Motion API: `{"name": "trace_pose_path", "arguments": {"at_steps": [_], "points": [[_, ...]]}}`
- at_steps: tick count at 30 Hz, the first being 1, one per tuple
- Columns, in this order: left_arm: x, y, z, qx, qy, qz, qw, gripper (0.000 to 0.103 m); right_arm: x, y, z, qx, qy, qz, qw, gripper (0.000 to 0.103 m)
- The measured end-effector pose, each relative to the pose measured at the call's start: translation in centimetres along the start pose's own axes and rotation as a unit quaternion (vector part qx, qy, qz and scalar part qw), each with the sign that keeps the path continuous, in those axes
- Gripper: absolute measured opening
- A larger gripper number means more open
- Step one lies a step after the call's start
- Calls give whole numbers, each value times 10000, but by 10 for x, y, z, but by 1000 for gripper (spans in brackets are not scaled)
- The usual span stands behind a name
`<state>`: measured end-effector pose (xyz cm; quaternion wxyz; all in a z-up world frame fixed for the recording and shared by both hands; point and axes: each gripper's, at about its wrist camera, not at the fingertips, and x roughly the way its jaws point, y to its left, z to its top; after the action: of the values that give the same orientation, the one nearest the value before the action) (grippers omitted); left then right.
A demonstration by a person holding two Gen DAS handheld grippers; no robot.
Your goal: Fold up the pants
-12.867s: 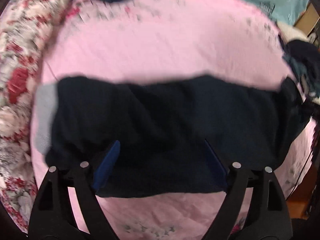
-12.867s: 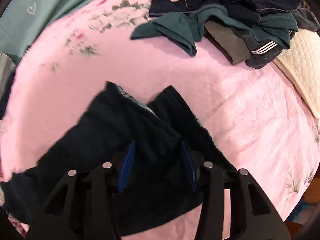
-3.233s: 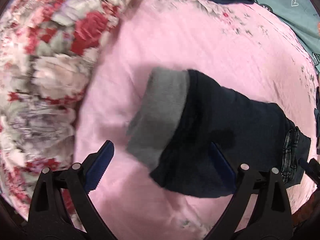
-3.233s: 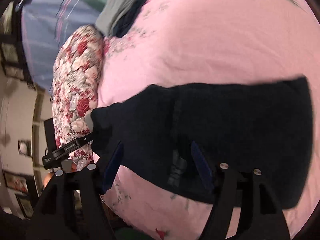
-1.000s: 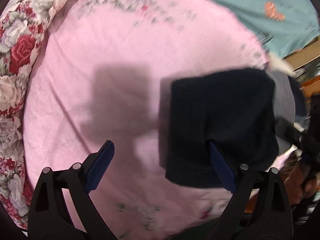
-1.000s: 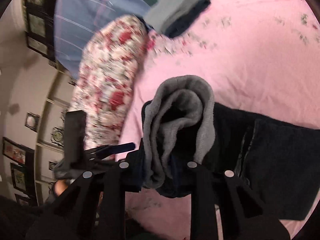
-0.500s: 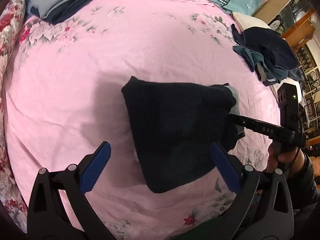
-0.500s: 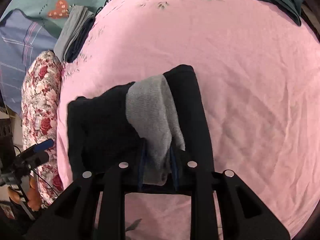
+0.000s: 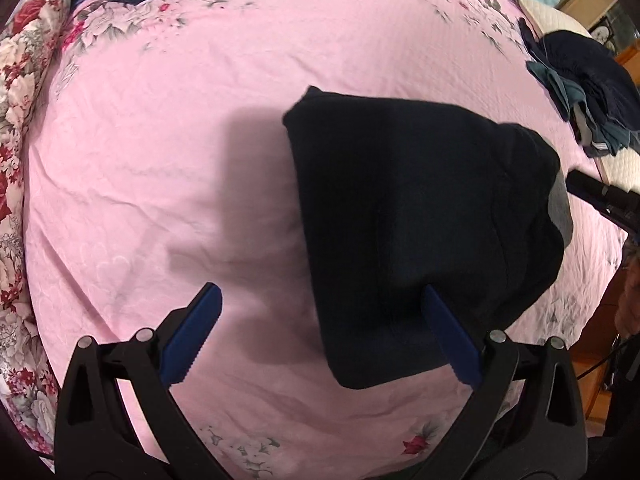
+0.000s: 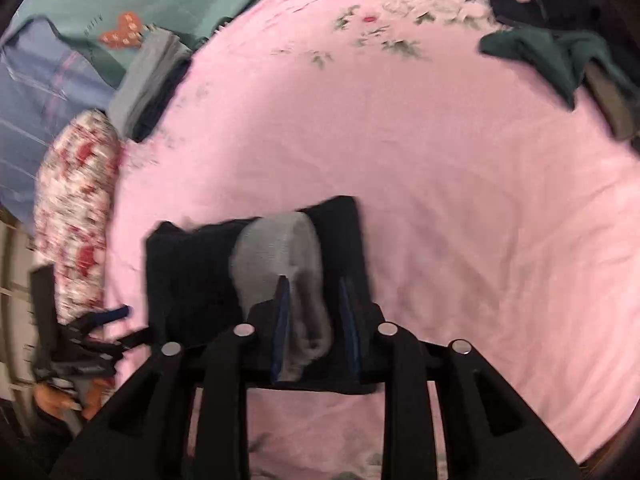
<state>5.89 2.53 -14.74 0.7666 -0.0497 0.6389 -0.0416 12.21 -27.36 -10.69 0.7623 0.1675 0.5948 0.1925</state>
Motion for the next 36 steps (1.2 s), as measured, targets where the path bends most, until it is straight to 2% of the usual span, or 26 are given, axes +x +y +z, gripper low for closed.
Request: {"name": "trace_pose_path", "arguments": {"at_steps": [1,2,4,5,6,7,9,11,12,13,14,15,17,19,22,23,24,25,26,27,30,34,36], "points": [[1,-1,-1,16,21,25,10000,101,2,1,0,68,-69,82,9999,77],[3,0,-1,0,42,28,10000,101,5,5,1,132,-265,-12,9996,82],[5,2,-2,-40,58,22,10000,101,12,15,5,34,-434,-10,9990,81],[4,2,-1,-40,44,34,10000,101,21,21,8,-99,-405,158,9990,77],[4,1,-1,-29,28,63,10000,101,28,24,9,-105,-334,130,9993,66],[4,0,-1,-23,25,97,9999,101,38,26,10,-37,-202,106,9997,59],[5,1,0,-37,41,108,9999,101,48,31,8,4,-85,205,9998,57],[9,2,0,-97,113,66,9999,101,53,37,4,-192,1,-28,9998,54],[10,2,0,-105,135,54,9998,101,54,38,2,-238,24,-120,9996,44],[10,2,-1,-103,149,41,9998,101,52,38,2,-225,30,-120,9997,39],[10,1,-1,-89,151,18,9998,101,43,38,3,-180,-101,-76,9998,26],[10,0,0,-85,152,-4,9998,101,29,43,4,-265,-314,44,9991,19],[4,0,2,-106,61,-90,9999,101,5,52,5,-469,-605,38,9971,18],[0,-2,5,-126,-23,-114,9999,101,-17,56,8,-625,-803,-202,9946,18],[4,-5,8,-106,-36,-114,9999,101,-15,42,13,-590,-764,-443,9943,19],[9,-7,9,-111,13,-71,9999,101,-2,32,15,-463,-601,-372,9964,21],[14,-9,9,-110,77,-57,9999,101,9,21,15,-351,-563,-381,9971,27],[17,-9,8,-102,127,-52,9999,101,27,11,13,-296,-577,-633,9959,49],[20,-11,8,-82,179,-13,9998,101,43,7,9,-380,-435,-957,9937,60],[23,-13,8,-46,212,66,9997,101,51,7,7,-464,-314,-1003,9934,64],[23,-13,5,3,153,96,9998,101,43,12,7,-418,-304,-794,9955,67],[20,-10,5,-36,157,86,9998,101,26,-1,2,-113,-185,-542,9983,70],[18,-9,5,-20,103,110,9999,101,19,-10,-4,196,-84,-363,9991,77]]}}
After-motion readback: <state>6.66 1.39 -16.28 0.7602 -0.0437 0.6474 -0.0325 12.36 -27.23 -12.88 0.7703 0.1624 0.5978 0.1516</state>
